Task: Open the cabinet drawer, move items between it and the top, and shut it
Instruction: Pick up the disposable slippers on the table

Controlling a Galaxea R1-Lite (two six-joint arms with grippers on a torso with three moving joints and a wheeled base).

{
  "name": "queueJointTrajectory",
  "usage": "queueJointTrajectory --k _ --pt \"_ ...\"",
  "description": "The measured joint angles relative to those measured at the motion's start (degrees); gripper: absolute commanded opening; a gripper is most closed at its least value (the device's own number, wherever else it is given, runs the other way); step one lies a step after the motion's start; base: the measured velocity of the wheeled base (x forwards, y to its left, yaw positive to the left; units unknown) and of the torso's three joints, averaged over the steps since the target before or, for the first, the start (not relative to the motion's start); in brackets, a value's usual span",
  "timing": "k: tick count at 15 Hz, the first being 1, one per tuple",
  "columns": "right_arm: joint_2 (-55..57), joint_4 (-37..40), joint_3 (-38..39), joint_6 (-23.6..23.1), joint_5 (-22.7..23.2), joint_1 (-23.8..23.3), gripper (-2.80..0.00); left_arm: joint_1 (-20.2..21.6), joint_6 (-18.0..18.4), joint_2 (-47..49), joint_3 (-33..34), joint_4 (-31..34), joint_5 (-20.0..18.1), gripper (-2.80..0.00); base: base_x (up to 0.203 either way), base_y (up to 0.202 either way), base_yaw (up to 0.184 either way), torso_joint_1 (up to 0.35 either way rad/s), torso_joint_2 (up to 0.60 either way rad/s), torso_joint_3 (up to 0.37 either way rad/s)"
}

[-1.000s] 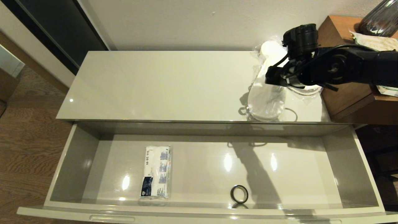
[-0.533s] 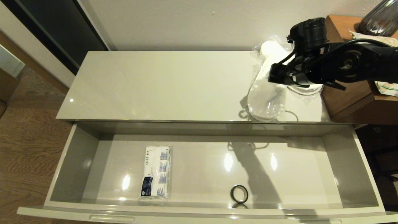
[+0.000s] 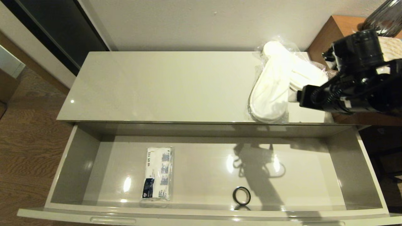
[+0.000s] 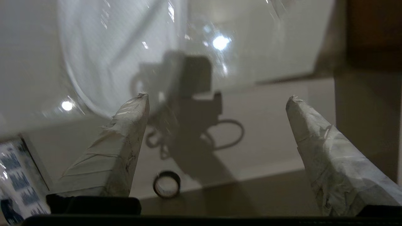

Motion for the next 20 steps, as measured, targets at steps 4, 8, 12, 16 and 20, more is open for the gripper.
queueJointTrajectory --k 4,8,12,16,20 --pt "-16.5 6.4 18.5 6.7 -0.3 0.3 -2.8 0.0 0.0 0.0 0.0 0.0 0.0 -2.8 0.0 0.0 0.0 0.0 0.0 0.0" --pt "-30.0 17.8 26.2 14.2 1.2 0.4 -2.8 0.0 0.0 0.0 0.0 0.0 0.0 -2.8 0.0 0.0 0.0 0.0 0.0 0.0" --pt "-41.5 30.5 25.4 14.7 1.8 -3.1 -2.8 0.0 0.0 0.0 0.0 0.0 0.0 -2.8 0.0 0.0 0.0 0.0 0.0 0.0" --pt "-48.2 48.4 6.8 14.3 3.2 -6.5 -2.8 0.0 0.0 0.0 0.0 0.0 0.0 -2.8 0.0 0.0 0.0 0.0 0.0 0.0" --pt "-57.0 68.6 -5.7 11.1 6.3 -10.8 -2.8 0.0 0.0 0.0 0.0 0.0 0.0 -2.8 0.0 0.0 0.0 0.0 0.0 0.0"
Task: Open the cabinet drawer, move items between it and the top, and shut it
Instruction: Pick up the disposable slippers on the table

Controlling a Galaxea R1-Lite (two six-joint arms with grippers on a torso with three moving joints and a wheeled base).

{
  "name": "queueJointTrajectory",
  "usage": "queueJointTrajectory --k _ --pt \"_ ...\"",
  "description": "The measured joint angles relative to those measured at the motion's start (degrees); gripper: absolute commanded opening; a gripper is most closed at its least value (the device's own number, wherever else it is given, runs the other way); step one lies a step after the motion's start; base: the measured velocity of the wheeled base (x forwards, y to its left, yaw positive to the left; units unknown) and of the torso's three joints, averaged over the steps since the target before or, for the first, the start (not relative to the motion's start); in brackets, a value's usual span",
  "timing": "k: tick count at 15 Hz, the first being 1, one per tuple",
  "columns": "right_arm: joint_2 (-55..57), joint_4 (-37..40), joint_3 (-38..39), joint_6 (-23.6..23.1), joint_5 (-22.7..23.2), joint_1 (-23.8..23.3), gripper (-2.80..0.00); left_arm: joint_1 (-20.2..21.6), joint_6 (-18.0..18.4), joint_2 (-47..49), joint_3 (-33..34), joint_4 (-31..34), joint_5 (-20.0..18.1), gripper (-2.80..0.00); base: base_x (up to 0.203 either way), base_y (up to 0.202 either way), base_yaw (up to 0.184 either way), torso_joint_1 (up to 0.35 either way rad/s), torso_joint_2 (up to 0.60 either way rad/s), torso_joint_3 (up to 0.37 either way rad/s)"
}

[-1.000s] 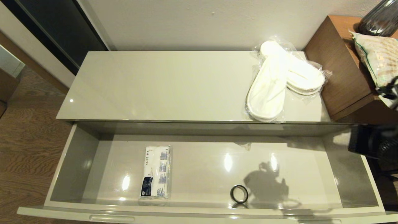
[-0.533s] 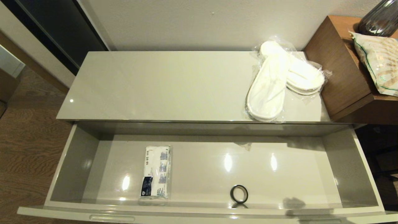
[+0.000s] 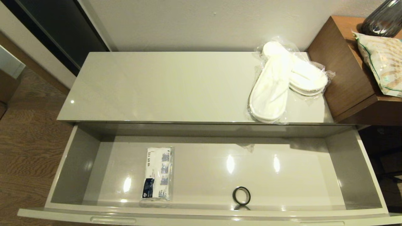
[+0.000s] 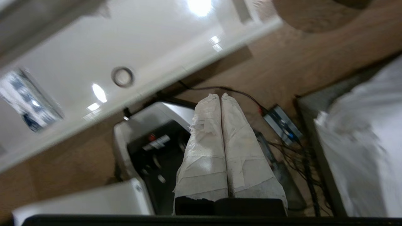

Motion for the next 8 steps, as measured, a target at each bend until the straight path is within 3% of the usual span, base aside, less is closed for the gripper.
queueJointTrajectory --k 4,8 --pt "-12.9 3.8 1.4 -12.7 7.6 -10.6 -2.8 0.0 0.0 0.0 0.0 0.0 0.0 -2.8 0.0 0.0 0.0 0.0 0.0 0.0" --pt "-23.8 4.1 9.3 -14.9 5.8 -11.2 -2.8 0.0 0.0 0.0 0.0 0.0 0.0 -2.8 0.0 0.0 0.0 0.0 0.0 0.0"
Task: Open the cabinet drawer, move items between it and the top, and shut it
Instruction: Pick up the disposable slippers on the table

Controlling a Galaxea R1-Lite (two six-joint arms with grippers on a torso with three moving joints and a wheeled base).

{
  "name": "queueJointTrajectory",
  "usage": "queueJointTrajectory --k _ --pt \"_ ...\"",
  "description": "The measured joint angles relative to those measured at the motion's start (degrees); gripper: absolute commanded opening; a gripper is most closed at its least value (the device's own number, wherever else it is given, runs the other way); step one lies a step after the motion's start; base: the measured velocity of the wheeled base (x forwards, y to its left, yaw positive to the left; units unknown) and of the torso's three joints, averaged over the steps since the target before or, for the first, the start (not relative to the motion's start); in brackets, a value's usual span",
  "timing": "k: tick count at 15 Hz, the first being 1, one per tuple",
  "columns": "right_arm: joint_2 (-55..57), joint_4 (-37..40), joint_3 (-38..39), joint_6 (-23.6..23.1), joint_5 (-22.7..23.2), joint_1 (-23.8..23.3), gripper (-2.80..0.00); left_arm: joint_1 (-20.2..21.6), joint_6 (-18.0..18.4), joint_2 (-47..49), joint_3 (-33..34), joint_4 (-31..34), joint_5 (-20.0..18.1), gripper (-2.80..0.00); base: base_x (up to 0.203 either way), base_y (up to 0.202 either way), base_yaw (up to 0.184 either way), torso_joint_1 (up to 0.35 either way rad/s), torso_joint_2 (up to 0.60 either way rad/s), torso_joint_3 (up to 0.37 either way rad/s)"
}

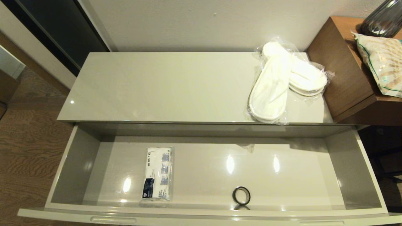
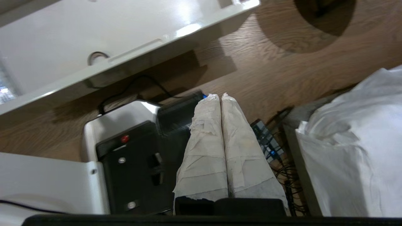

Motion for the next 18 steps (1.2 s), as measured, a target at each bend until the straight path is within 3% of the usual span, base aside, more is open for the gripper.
queueJointTrajectory --k 3,8,13,18 --pt "-3.4 -4.8 3.3 -0.4 -0.2 0.4 -2.8 0.0 0.0 0.0 0.0 0.0 0.0 -2.8 0.0 0.0 0.0 0.0 0.0 0.0" --pt "-8.9 -30.6 16.9 -7.8 -0.8 0.9 -2.8 0.0 0.0 0.0 0.0 0.0 0.0 -2.8 0.0 0.0 0.0 0.0 0.0 0.0" --pt "-11.0 -46.3 29.4 -12.2 9.8 0.9 -2.8 0.0 0.0 0.0 0.0 0.0 0.0 -2.8 0.0 0.0 0.0 0.0 0.0 0.0" --pt "-11.4 -68.7 49.0 -17.3 11.1 0.9 -2.8 0.0 0.0 0.0 0.0 0.0 0.0 -2.8 0.0 0.0 0.0 0.0 0.0 0.0"
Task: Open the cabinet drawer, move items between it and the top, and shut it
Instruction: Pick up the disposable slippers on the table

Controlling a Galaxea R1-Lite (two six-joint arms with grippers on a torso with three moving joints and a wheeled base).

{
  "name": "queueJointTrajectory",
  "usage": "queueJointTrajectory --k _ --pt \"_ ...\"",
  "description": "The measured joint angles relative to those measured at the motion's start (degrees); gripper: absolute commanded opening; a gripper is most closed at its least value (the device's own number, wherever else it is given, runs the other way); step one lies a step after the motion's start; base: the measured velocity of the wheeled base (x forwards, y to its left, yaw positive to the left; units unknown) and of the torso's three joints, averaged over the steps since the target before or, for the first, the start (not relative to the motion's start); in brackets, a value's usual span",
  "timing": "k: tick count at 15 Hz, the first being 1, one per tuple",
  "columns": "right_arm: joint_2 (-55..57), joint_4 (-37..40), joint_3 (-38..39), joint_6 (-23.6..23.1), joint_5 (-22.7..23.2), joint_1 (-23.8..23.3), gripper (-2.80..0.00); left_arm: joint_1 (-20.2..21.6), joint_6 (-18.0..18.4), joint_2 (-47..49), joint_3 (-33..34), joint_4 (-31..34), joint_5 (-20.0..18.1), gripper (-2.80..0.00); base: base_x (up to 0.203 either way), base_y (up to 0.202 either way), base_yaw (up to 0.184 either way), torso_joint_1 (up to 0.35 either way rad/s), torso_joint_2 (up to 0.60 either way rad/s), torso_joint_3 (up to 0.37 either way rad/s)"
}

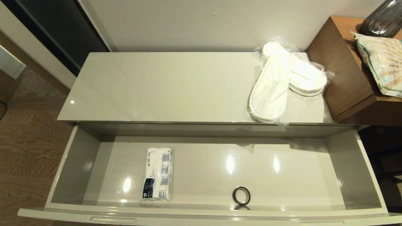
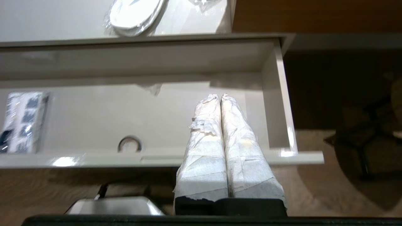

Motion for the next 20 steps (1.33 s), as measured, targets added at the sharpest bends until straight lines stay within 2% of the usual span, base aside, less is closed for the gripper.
queueJointTrajectory --k 5,6,9,20 --pt "0.0 -23.4 20.0 -3.7 0.4 0.0 -2.8 0.0 0.0 0.0 0.0 0.0 0.0 -2.8 0.0 0.0 0.0 0.0 0.0 0.0" --pt "0.0 -24.1 21.5 -4.0 0.7 0.0 -2.8 0.0 0.0 0.0 0.0 0.0 0.0 -2.8 0.0 0.0 0.0 0.0 0.0 0.0" --pt "-0.1 -17.4 22.6 -4.2 2.0 0.0 -2.8 0.0 0.0 0.0 0.0 0.0 0.0 -2.8 0.0 0.0 0.0 0.0 0.0 0.0" --pt "-0.1 -19.0 23.1 -4.6 1.9 0.0 -2.8 0.0 0.0 0.0 0.0 0.0 0.0 -2.8 0.0 0.0 0.0 0.0 0.0 0.0"
